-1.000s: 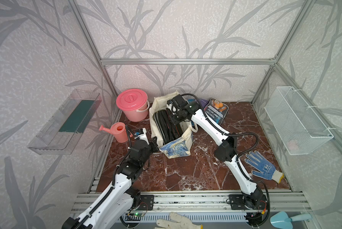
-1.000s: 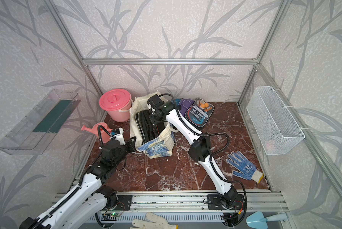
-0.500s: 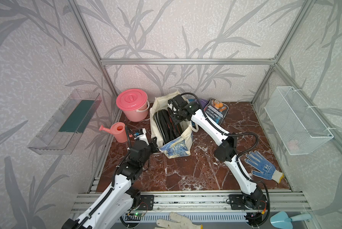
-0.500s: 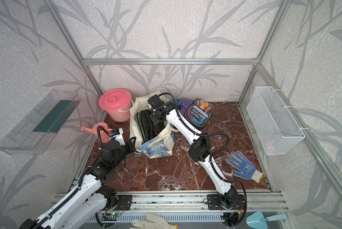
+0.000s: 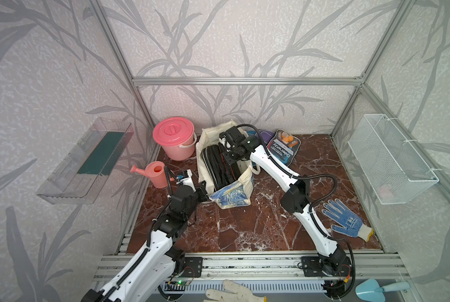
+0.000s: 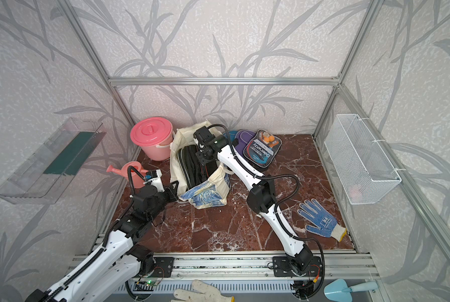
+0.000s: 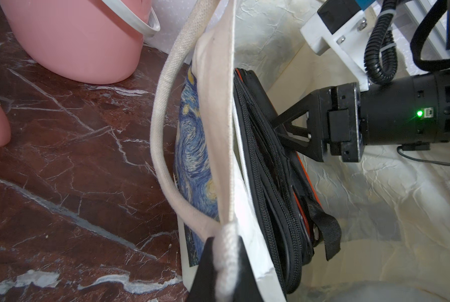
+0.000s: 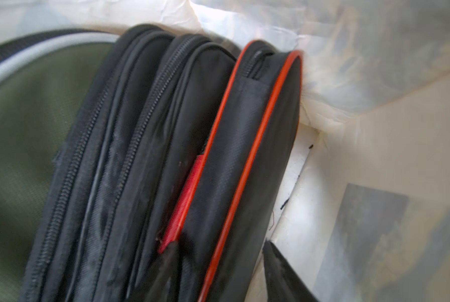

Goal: Remove the ping pong set from the canvas bag
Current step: Pick up the ping pong set from the canvas bag.

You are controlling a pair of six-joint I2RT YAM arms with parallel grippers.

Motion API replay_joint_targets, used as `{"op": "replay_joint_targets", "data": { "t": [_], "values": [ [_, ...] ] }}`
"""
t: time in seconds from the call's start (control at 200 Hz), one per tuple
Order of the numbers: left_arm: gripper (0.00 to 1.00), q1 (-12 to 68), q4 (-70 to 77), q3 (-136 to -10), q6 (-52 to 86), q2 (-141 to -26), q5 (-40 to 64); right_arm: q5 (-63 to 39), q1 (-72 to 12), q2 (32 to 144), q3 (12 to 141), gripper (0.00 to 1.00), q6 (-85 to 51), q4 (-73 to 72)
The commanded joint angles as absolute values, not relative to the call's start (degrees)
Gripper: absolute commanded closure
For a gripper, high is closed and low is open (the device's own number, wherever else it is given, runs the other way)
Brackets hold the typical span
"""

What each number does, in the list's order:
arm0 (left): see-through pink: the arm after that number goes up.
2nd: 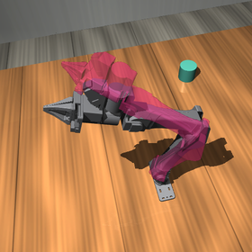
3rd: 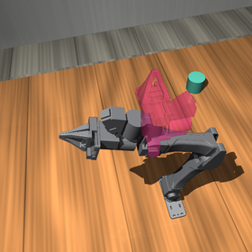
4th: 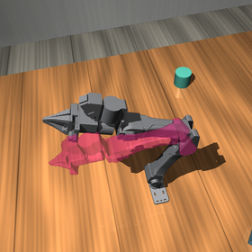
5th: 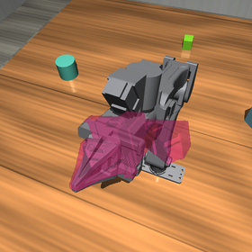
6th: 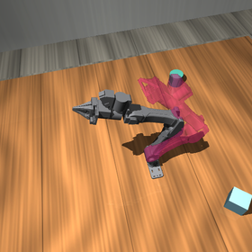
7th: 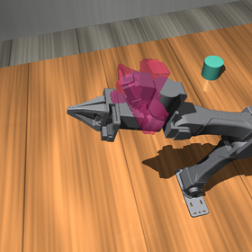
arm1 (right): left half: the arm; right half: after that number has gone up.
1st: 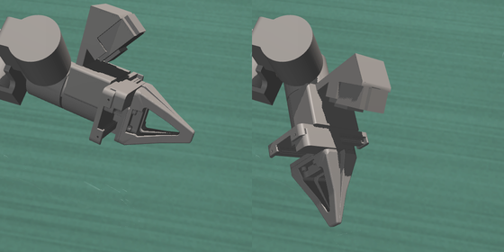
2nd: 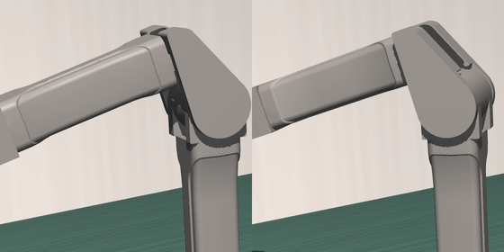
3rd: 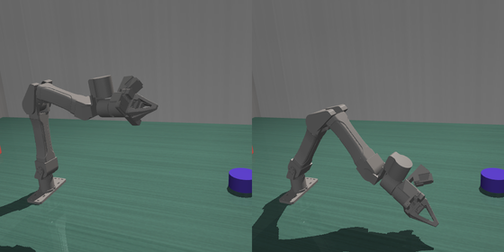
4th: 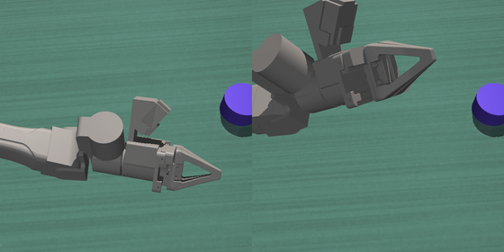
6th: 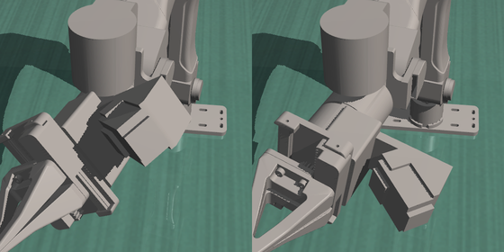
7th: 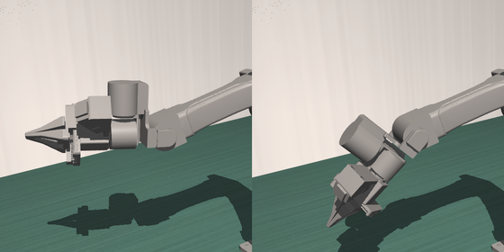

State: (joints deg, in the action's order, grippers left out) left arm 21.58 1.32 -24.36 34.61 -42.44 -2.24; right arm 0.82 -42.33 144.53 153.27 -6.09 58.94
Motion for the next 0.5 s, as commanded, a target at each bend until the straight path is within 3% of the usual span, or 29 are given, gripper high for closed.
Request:
{"op": "replay_joint_targets", "data": {
  "t": [0.0,0.18,0.495],
  "values": [
    [1.0,21.8,-0.8,-23.7,34.2,-41.8,-1.4,2.5,-41.5,148.4,152.1,0.59,-5.8,61.6],
    [1.0,21.7,-1.0,-24.1,33.9,-41.9,-1.7,2.5,-41.1,147.7,151.6,1.0,-6.3,61.8],
    [1.0,21.8,-0.5,-24.3,33.9,-42.5,-1.6,1.0,-40.7,143.0,151.8,1.0,-6.9,62.1]
  ]
}}
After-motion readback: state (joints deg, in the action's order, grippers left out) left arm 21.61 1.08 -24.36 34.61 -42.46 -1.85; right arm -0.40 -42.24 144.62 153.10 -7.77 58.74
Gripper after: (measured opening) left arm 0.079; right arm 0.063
